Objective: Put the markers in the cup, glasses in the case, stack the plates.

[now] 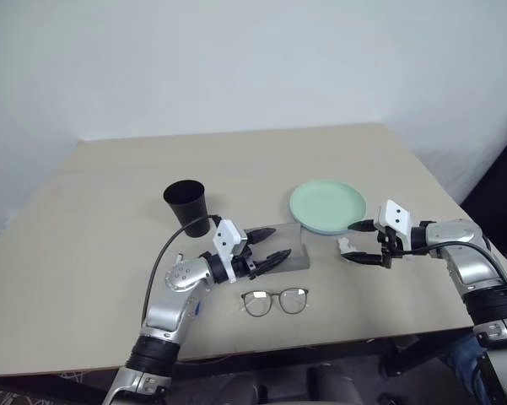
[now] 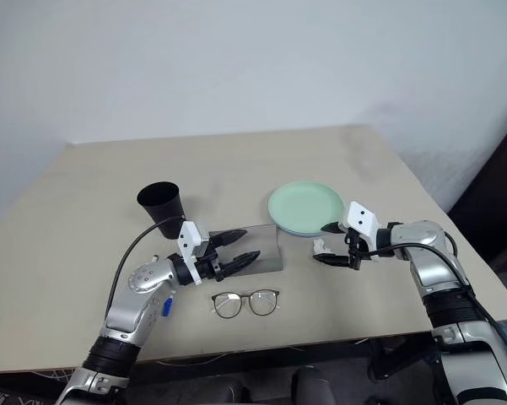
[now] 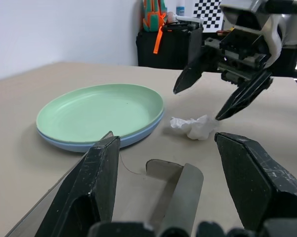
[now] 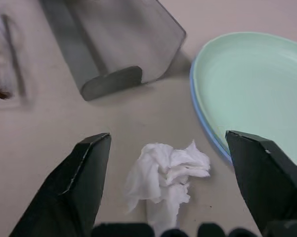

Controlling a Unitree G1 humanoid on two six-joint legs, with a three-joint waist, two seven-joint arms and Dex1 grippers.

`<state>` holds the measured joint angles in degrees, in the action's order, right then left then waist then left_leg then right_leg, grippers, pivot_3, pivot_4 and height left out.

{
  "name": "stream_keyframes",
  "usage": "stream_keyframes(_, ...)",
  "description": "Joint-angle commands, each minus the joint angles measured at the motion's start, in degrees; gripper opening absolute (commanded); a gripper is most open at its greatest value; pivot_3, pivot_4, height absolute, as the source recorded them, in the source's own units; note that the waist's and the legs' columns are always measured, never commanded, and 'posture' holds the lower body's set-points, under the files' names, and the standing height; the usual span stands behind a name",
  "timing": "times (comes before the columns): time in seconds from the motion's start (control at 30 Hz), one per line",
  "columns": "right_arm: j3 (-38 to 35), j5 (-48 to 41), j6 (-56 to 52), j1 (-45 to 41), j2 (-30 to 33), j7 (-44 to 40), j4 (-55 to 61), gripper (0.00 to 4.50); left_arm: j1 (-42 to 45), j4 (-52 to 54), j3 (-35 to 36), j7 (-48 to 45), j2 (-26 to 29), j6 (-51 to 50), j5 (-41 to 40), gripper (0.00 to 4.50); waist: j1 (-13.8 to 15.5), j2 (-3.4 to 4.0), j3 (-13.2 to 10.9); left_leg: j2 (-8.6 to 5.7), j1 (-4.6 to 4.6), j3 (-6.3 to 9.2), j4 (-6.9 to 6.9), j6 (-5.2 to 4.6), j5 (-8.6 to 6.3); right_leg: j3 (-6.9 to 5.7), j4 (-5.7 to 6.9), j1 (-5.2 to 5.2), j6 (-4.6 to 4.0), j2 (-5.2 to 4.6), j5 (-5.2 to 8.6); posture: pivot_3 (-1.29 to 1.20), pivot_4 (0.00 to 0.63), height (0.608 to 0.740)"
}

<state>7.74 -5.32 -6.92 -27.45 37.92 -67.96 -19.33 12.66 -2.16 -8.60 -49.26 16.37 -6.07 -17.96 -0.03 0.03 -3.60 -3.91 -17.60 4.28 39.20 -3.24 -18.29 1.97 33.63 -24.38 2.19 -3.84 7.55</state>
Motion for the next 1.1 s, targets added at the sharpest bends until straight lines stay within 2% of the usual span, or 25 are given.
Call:
stream_keyframes(0.03,-0.25,0.35,-0.26,0.21,-0.30,1.62,-0.37,3.83,1.50,1.14,0.05,-0.24,-0.18,0.93,0.01,3.23,0.01,-0.01,0.00,0.00,0.01,-0.02,0.00,-0.02,-0.01,0.02,0.00,-0.01,0.01,0.01,0.00,0.00,0.000,0.740)
stream_keyframes(0.43,1.57,2.10,0.45,2.47,-1.94,4.63,-4.21,3.83,1.27,1.50,0.08,-0.08,-0.16,0.62,0.13,3.23,-0.02,-0.04,0.00,0.03,0.01,-0.32,-0.02,-0.15,-0.09,0.24,-0.04,-0.03,0.05,0.02,-0.03,0.00,0.000,0.740)
stream_keyframes(0.57,1.48,2.11,0.54,2.52,-1.71,4.22,-4.29,2.59,1.19,1.53,0.05,-0.05,-0.15,0.61,0.23,3.23,-0.01,-0.05,-0.01,0.07,0.01,-0.38,0.00,-0.17,-0.10,0.27,-0.05,0.02,0.06,0.07,-0.02,0.00,0.000,0.740)
stream_keyframes(0.8,0.97,1.50,0.58,2.35,-1.43,3.60,-3.96,0.16,1.22,1.44,0.03,0.01,-0.22,0.66,0.31,3.23,-0.01,-0.05,-0.01,0.14,0.02,-0.41,-0.01,-0.16,-0.10,0.30,-0.05,0.00,0.07,0.14,-0.03,0.00,0.000,0.740)
stream_keyframes(0.83,0.76,1.26,0.63,2.18,-1.24,3.36,-3.43,0.03,1.19,1.47,0.04,0.02,-0.22,0.66,0.30,3.23,-0.01,-0.05,-0.01,0.14,0.02,-0.41,-0.01,-0.16,-0.10,0.30,-0.06,0.00,0.07,0.14,-0.03,0.00,0.000,0.740)
stream_keyframes(1.1,-1.81,-1.17,0.41,-2.92,-1.36,3.31,-1.25,0.03,1.17,1.40,0.27,0.02,-0.02,0.66,0.30,3.23,-0.08,-0.03,-0.04,0.17,0.01,-0.47,0.00,-0.17,-0.11,0.31,-0.08,-0.03,0.07,0.15,-0.03,0.00,0.000,0.740)
